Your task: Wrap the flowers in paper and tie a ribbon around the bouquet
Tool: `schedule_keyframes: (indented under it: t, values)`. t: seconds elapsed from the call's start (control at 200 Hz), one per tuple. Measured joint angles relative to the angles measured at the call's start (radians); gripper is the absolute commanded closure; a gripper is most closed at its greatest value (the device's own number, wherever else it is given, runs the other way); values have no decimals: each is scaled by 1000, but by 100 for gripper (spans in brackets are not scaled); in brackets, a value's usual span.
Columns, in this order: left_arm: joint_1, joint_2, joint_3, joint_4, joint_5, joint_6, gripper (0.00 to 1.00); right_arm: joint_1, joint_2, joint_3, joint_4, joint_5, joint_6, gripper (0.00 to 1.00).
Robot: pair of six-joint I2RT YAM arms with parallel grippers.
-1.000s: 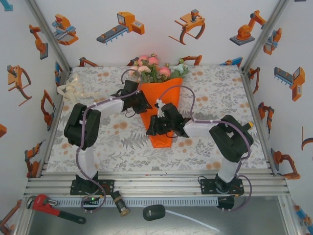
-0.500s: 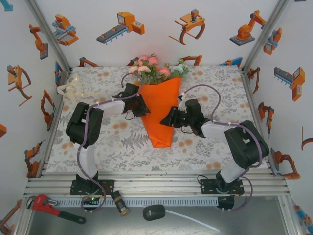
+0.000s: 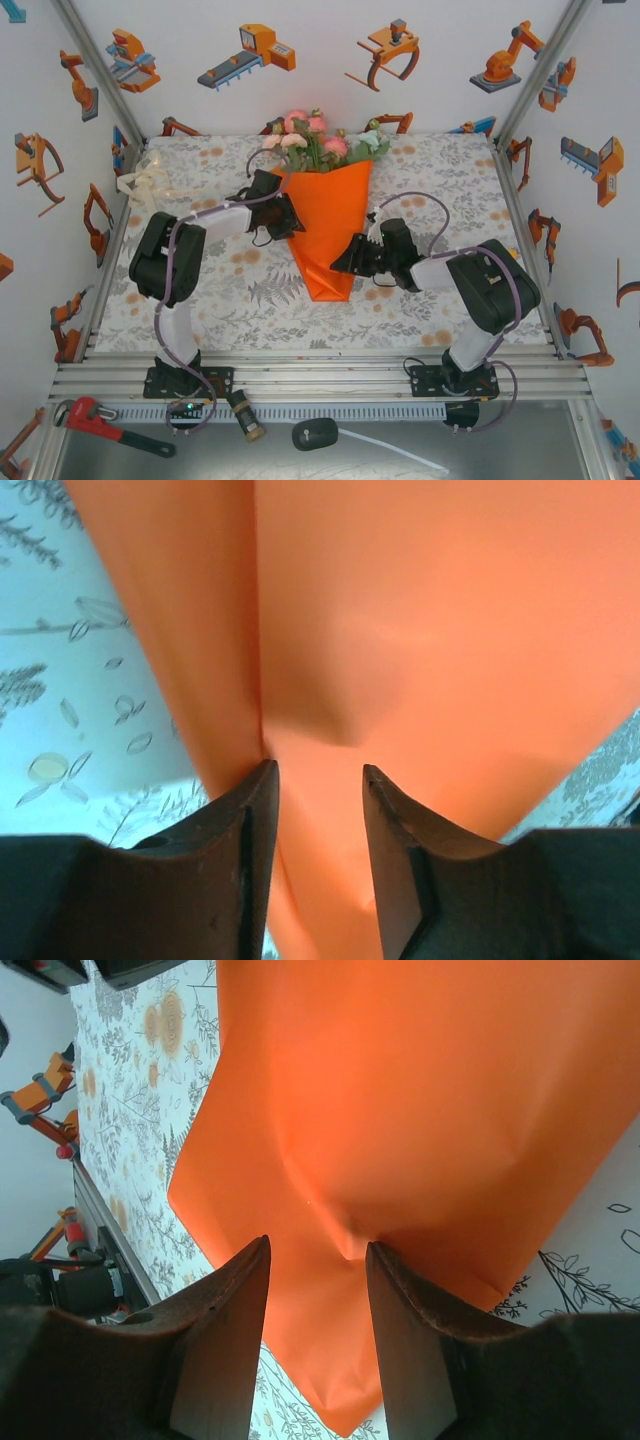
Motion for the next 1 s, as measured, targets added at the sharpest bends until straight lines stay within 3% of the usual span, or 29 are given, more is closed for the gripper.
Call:
schedule_keyframes:
  t: [0.14,0.275,0.436,0.591,0.841,0.996]
  values:
    - [-24,-167,-53,-34,-12,24,55,0,3,0,7,-3,3,56]
    - [-133,-287,-70,-19,12,21,57,0,7,0,15,-4,3,56]
    - [-229,-204,-91,3,92,-21,64,0,7,0,16,-5,3,57]
    - [-220,-108,-202,-19,136,-64,67,0,-11,0,-7,5,-2,57]
    - [-212,-115,-245,14,179,-79,69,5,-109,-5,-83,23,8,58]
    - [-212,-116,-249,22,183,-79,68,58,-191,-78,-84,26,45,61]
